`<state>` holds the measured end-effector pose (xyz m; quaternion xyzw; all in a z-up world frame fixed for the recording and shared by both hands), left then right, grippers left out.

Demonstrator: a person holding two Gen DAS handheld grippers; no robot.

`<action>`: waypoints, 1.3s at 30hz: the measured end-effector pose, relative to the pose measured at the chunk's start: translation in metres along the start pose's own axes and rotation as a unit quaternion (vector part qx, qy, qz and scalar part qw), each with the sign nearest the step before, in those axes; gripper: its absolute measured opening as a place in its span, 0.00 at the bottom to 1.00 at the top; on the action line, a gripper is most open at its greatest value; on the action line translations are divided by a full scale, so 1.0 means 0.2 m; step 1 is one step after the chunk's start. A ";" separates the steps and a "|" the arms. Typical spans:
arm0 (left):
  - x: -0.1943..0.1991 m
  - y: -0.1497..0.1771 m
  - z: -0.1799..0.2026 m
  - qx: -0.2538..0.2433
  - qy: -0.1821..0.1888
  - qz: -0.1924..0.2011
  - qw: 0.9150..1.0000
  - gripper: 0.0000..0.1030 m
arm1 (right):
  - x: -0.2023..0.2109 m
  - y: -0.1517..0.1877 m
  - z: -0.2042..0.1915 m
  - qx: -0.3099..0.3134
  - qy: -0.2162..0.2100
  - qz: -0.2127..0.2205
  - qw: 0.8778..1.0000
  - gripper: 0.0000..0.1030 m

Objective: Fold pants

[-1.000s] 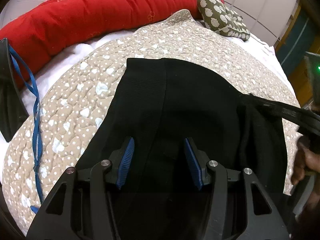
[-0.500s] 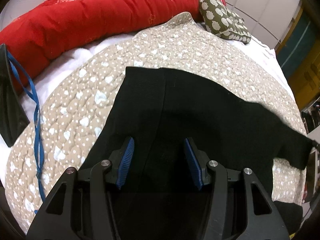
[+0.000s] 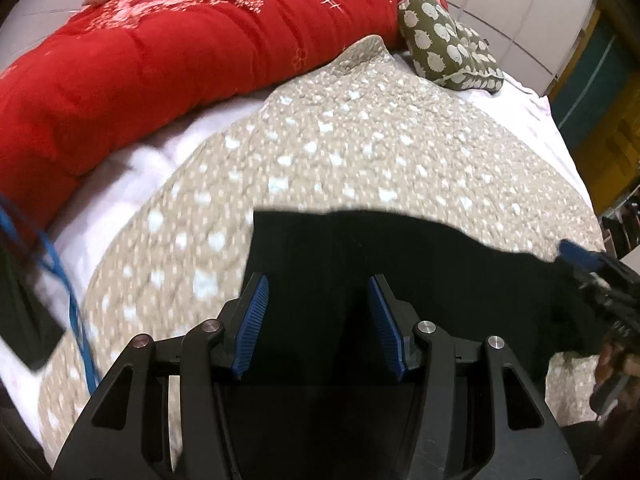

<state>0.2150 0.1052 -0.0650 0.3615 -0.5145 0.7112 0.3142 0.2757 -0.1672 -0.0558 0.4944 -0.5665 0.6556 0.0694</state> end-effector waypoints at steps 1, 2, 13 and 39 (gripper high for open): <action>-0.01 -0.04 0.00 -0.004 0.014 -0.001 1.000 0.53 | -0.05 -0.02 -0.03 0.018 -0.007 -0.010 1.000 0.43; -0.02 -0.07 0.01 -0.012 0.029 -0.008 0.999 0.65 | -0.09 -0.01 -0.04 0.033 -0.012 -0.022 0.999 0.43; -0.18 -0.19 0.24 -0.214 0.108 -0.063 0.969 0.80 | -0.15 0.10 0.04 0.118 0.000 -0.089 0.989 0.45; 0.09 0.03 0.32 -0.306 0.055 0.016 0.950 0.13 | 0.32 0.16 -0.26 0.086 0.031 0.034 0.995 0.08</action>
Point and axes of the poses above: each gripper's, at about its wrist camera, not at the fingertips, and x roughly against the way its jaws point, z to its right, y to its underside, the point moved 5 cm from there along -x, roughly the way its jaws point, and after that the axes turned 3 degrees about x, right-handed, at the moved point
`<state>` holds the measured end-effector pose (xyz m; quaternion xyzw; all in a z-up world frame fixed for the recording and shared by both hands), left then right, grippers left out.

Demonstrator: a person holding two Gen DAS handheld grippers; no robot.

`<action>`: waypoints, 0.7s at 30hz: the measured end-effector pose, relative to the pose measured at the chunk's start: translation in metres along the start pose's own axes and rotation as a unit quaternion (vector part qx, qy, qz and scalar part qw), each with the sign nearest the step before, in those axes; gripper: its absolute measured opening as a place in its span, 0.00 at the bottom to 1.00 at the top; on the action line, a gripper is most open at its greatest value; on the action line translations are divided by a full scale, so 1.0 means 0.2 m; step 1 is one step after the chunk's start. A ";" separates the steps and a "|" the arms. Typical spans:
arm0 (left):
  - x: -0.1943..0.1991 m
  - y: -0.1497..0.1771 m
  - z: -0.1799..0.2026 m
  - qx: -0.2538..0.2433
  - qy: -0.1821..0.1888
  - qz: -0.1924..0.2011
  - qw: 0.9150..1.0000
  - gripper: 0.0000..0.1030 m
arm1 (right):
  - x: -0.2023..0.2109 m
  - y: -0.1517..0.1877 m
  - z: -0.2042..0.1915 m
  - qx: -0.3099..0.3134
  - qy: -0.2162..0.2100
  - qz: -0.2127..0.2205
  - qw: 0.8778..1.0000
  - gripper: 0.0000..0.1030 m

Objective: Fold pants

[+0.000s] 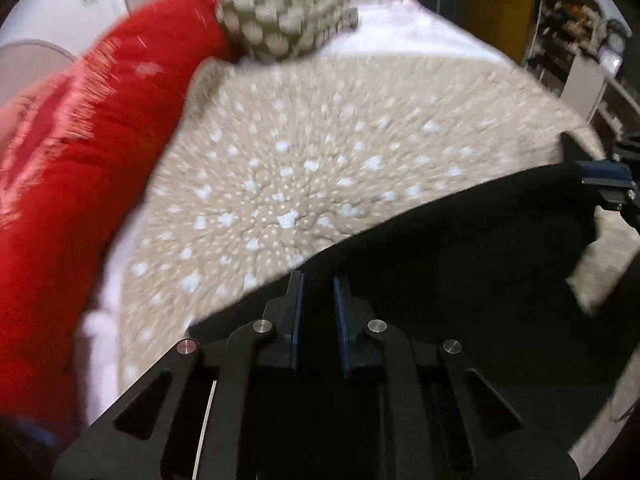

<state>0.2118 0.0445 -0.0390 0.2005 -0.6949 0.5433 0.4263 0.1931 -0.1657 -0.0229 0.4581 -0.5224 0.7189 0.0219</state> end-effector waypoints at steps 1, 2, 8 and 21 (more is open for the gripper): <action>0.10 0.04 0.01 0.005 0.008 0.017 1.000 0.13 | 0.10 0.01 -0.06 0.000 -0.003 0.016 1.000 0.08; 0.22 0.09 0.01 0.015 0.007 0.037 0.999 0.13 | 0.18 0.03 -0.11 0.001 -0.007 0.026 1.000 0.08; 0.57 0.50 -0.04 0.103 0.001 0.060 0.993 0.13 | 0.45 0.38 -0.54 -0.013 -0.062 0.025 0.998 0.08; 0.55 0.70 -0.02 0.203 0.028 0.039 0.978 0.19 | 0.41 0.34 -0.71 -0.061 -0.050 0.047 0.996 0.58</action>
Point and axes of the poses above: each gripper's, at about its wrist camera, not at the fingertips, and x roughly against the way its jaws point, z to its right, y to its underside, the point moved 5 cm from there along -x, roughly the way its jaws point, and after that the axes turned 3 degrees about x, right-handed, at the moved point
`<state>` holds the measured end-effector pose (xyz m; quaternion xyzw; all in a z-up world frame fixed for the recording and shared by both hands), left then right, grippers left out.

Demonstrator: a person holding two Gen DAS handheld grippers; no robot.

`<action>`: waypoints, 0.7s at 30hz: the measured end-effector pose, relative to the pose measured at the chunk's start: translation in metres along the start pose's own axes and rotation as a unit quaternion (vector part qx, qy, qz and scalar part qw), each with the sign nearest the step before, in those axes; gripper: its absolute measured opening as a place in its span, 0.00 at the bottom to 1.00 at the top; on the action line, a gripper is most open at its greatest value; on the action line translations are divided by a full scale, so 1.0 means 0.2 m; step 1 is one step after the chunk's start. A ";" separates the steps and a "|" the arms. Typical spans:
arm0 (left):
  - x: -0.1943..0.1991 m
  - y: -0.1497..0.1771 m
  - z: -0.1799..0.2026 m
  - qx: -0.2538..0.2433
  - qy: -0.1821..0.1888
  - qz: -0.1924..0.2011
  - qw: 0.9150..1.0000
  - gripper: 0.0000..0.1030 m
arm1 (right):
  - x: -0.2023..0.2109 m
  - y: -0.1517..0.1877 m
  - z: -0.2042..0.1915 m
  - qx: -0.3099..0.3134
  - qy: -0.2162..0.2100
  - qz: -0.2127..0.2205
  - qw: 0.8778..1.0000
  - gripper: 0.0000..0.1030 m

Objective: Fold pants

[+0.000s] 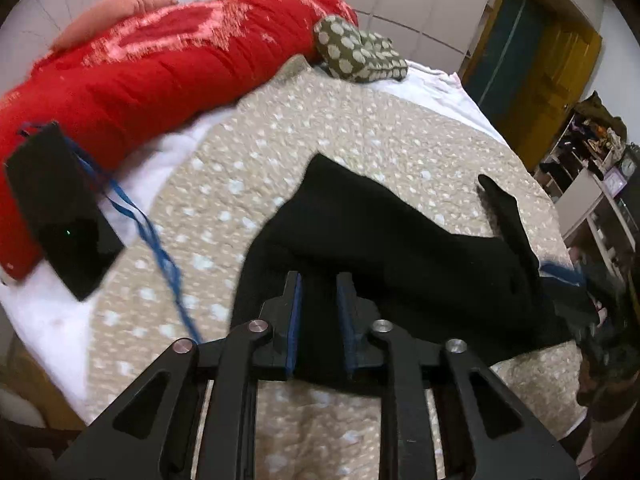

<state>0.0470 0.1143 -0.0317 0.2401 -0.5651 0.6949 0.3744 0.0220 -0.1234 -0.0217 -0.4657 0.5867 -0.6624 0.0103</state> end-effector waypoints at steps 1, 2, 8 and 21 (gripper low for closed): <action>-0.03 0.01 0.00 0.004 -0.005 -0.010 1.000 0.19 | -0.07 -0.07 0.01 -0.002 0.017 0.004 1.000 0.58; -0.05 0.02 0.00 0.005 -0.007 -0.015 1.000 0.19 | -0.14 -0.11 0.04 -0.010 0.024 0.003 1.000 0.58; 0.04 0.00 -0.14 0.026 -0.040 0.003 0.999 0.19 | -0.66 -0.22 0.11 -0.075 -0.032 -0.073 0.994 0.18; 0.19 -0.03 -0.03 0.004 -0.050 0.043 0.998 0.28 | -0.37 0.08 -0.24 -0.031 -0.086 -0.077 0.993 0.23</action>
Point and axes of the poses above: each gripper's, at about its wrist camera, not at the fingertips, and x roughly against the way its jaws point, z to its right, y to its underside, the point moved 5 cm from there along -x, roughly the way its jaws point, and after that the axes turned 3 degrees about x, right-handed, at the moved point
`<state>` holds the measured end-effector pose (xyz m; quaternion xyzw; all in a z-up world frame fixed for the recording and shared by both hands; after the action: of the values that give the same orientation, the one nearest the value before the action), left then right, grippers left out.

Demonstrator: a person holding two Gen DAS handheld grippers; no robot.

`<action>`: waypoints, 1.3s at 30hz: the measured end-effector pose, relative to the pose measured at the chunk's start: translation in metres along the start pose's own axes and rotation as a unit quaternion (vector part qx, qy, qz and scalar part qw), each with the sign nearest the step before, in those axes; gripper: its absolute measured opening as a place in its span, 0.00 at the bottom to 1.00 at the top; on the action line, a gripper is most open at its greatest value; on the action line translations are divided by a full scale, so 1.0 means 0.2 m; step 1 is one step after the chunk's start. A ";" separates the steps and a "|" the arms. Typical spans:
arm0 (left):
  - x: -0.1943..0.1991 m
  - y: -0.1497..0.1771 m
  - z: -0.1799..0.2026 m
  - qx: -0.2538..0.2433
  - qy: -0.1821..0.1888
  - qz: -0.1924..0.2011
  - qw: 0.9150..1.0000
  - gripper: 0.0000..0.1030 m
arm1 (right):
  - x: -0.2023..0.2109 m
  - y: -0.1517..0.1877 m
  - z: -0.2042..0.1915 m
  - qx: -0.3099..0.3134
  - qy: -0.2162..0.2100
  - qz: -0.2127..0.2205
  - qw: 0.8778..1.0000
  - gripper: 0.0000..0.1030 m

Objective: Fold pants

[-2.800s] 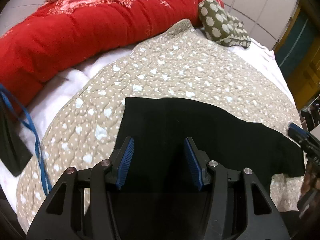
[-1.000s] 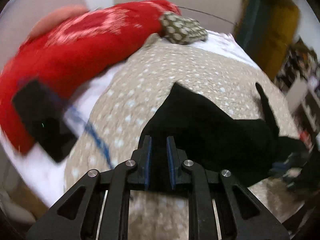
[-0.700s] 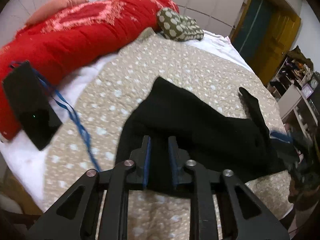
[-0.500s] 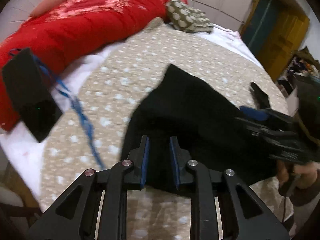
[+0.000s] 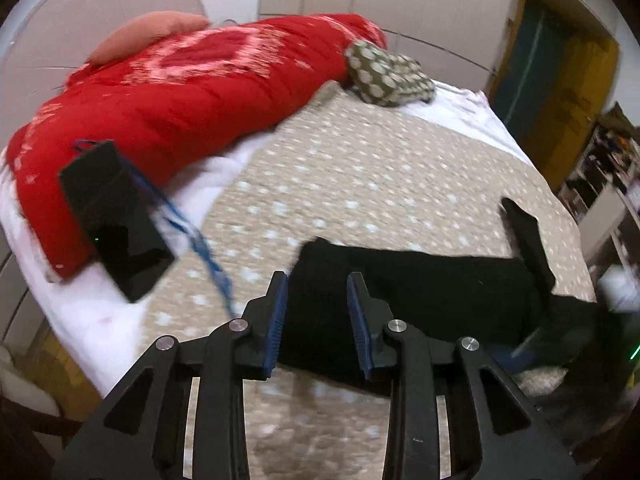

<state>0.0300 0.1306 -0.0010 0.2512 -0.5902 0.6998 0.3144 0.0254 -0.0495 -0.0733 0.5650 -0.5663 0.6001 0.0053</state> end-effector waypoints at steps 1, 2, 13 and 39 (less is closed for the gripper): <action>-0.02 0.01 0.04 -0.003 0.007 -0.006 1.000 0.28 | 0.09 -0.01 0.06 -0.018 0.018 0.019 1.000 0.32; -0.06 0.01 0.08 -0.008 0.011 -0.012 1.000 0.28 | 0.22 -0.02 0.16 -0.038 0.055 0.040 0.997 0.46; -0.37 0.17 0.22 -0.017 -0.038 -0.075 0.996 0.28 | 0.30 -0.05 1.14 -0.293 0.278 -0.029 0.914 0.57; -0.36 0.22 0.23 -0.004 -0.037 -0.093 0.995 0.32 | 1.14 1.01 1.00 -0.439 0.188 0.149 0.866 0.40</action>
<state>0.0452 0.0705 -0.0747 0.3298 -0.5778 0.6555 0.3574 -0.0531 -0.4025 -0.1092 0.2896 -0.8367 0.3784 0.2698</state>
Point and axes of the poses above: each gripper's, at about its wrist camera, not at the fingertips, and x roughly against the way its jaws point, z to its right, y to its underside, the point moved 5 cm from there along -x, roughly the way its jaws point, and after that the axes turned 3 degrees about x, right-handed, at the moved point
